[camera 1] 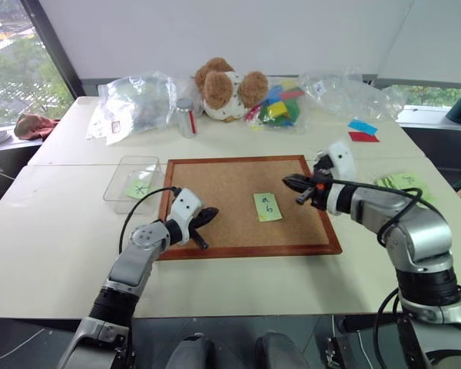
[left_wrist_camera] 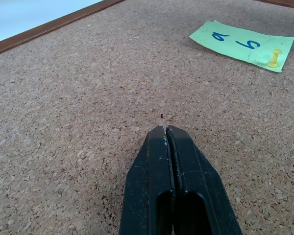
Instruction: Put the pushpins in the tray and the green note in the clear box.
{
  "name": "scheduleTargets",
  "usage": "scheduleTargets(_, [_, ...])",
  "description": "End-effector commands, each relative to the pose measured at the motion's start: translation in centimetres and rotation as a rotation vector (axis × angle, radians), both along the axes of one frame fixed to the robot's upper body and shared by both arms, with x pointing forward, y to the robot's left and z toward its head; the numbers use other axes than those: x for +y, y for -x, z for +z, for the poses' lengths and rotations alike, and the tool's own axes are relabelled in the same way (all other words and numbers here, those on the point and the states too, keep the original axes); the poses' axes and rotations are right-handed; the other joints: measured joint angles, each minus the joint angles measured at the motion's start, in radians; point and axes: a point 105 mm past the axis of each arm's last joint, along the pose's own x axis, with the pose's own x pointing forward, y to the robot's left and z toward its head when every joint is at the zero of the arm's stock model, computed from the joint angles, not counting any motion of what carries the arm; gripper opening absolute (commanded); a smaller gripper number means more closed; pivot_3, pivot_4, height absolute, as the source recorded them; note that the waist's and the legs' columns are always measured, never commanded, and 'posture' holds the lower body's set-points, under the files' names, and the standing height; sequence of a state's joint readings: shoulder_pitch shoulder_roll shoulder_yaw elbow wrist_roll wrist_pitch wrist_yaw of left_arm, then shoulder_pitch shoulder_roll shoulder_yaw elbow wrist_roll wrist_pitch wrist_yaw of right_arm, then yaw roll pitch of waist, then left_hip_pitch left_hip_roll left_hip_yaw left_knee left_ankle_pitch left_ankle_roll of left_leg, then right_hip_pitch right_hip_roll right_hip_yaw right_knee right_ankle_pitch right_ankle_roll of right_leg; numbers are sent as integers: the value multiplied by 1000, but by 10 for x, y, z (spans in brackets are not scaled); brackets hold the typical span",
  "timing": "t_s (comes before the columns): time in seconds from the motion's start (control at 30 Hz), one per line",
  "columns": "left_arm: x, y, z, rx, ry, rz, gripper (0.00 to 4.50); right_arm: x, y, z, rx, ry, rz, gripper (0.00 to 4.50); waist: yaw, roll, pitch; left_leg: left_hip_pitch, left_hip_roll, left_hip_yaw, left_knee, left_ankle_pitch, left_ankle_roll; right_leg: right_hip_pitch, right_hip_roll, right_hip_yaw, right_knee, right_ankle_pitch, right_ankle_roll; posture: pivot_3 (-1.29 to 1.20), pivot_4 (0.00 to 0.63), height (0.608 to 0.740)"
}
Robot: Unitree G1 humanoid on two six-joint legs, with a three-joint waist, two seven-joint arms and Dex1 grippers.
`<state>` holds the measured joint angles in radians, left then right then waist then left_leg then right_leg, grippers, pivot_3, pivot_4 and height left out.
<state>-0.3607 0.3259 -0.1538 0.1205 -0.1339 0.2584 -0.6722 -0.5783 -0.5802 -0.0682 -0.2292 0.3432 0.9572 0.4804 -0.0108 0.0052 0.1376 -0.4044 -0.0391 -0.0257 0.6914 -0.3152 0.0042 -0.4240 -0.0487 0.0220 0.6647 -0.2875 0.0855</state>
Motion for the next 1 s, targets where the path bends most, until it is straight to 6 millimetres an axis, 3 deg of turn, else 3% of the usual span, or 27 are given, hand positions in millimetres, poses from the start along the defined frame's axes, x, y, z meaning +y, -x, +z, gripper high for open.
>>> scheduleTargets(0.03, [0,10,-32,114,-51,-10,0,-39,-23,13,-81,-3,-237,182,1,0,0,0,0,0,0,0,0,0,0,0,0,0,0,0,150,740])
scheduleTargets(0.23, [0,10,-32,112,-50,-8,0,-73,-43,-4,-27,-71,-446,182,1,0,0,1,0,1,-1,2,-3,0,0,0,0,0,0,0,150,740])
scheduleTargets(0.47, [2,11,-32,113,-52,-3,0,-84,-51,-35,76,-142,-526,182,0,0,0,1,0,1,-2,2,-3,0,0,0,0,0,0,0,150,740])
scheduleTargets(0.73, [3,13,-32,114,-54,-1,0,-86,-52,-50,123,-149,-543,182,-3,0,0,2,0,1,-4,2,-3,0,0,0,0,0,0,0,150,740])
scheduleTargets(1.0, [3,12,-32,114,-54,1,0,-85,-51,-49,123,-153,-532,3757,-2,0,0,3,0,1,-6,2,-3,0,0,0,0,0,0,0,150,740])
